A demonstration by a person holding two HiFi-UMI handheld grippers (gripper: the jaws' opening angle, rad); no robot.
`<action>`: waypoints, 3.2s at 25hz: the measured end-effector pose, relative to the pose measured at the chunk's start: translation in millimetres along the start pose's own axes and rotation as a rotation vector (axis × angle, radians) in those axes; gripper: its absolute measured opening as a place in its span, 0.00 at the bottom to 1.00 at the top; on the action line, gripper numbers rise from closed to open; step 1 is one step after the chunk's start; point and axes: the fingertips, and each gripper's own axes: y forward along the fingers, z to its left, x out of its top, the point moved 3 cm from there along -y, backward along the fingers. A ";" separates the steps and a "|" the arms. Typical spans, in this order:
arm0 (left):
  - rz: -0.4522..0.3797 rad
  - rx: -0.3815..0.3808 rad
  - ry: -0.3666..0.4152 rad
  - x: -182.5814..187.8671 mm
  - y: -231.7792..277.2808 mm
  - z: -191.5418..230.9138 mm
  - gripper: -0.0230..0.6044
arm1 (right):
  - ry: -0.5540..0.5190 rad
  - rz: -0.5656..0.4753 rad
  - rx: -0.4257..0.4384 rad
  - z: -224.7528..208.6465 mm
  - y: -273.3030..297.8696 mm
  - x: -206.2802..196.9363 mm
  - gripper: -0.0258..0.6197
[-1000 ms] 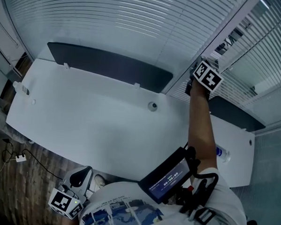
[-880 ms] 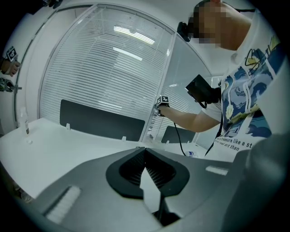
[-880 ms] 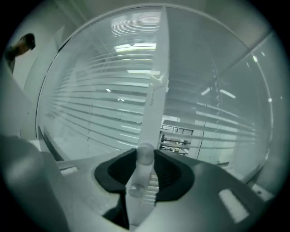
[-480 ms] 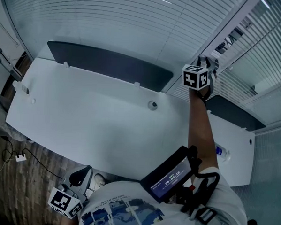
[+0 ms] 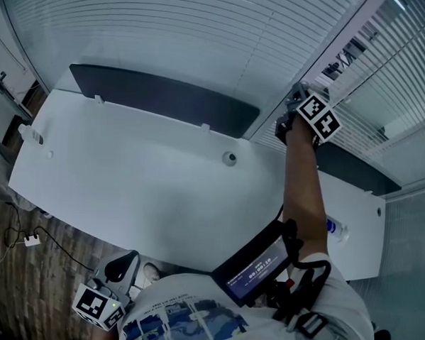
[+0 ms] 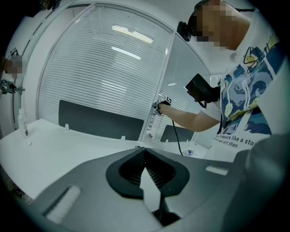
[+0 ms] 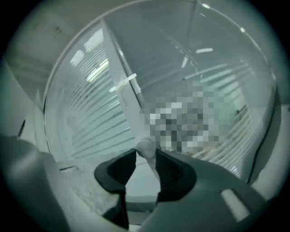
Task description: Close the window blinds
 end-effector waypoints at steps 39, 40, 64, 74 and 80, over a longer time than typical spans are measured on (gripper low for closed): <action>0.003 -0.027 -0.010 -1.0 5.6 -3.2 0.04 | -1.141 0.106 -0.354 15.3 6.8 -2.0 0.23; 0.003 -0.028 -0.011 -0.9 6.1 -3.2 0.04 | -1.140 0.103 -0.351 15.2 6.8 -1.9 0.23; 0.004 -0.185 0.088 18.1 21.6 -21.8 0.04 | -0.796 0.234 0.098 36.3 -134.0 -107.7 0.18; -0.009 -0.294 0.167 16.4 -9.3 -28.4 0.04 | -0.713 0.278 0.344 94.1 -281.6 -189.7 0.11; -0.001 -0.371 0.209 9.2 -34.6 -33.8 0.04 | -0.675 0.274 0.336 120.4 -351.6 -203.3 0.05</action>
